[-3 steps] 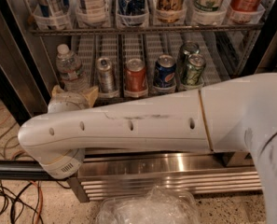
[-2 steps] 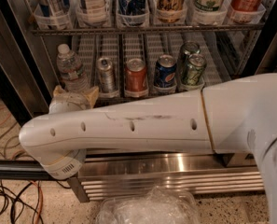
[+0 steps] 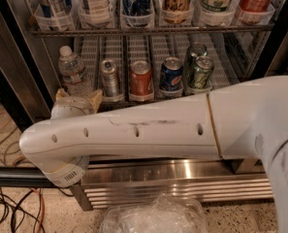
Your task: Pick water bottle from middle shelf of fridge
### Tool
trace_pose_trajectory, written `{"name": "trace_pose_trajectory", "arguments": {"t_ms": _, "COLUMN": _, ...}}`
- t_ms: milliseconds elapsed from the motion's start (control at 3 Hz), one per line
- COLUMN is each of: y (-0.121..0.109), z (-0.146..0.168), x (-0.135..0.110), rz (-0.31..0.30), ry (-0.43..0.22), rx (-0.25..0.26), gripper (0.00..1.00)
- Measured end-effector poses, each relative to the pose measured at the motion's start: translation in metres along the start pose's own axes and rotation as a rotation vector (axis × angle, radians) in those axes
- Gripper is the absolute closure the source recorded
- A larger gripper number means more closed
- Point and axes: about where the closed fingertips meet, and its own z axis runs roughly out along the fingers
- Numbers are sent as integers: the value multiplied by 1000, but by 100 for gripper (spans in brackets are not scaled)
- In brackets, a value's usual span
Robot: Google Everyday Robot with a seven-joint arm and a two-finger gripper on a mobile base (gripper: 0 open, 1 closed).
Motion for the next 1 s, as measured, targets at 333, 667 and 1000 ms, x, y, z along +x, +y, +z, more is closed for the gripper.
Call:
{"name": "trace_pose_trajectory", "arguments": {"t_ms": 333, "y": 0, "z": -1, "x": 0, "rz": 0, "ry": 0, "rx": 0, "gripper": 21}}
{"name": "trace_pose_trajectory", "arguments": {"t_ms": 667, "y": -3, "z": 5, "x": -3, "rz": 1, "ry": -12, "rx": 12, "gripper": 19}}
{"name": "trace_pose_trajectory", "arguments": {"t_ms": 1000, "y": -15, "z": 21, "x": -19, "rz": 2, "ry": -57, "rx": 51, "gripper": 19}}
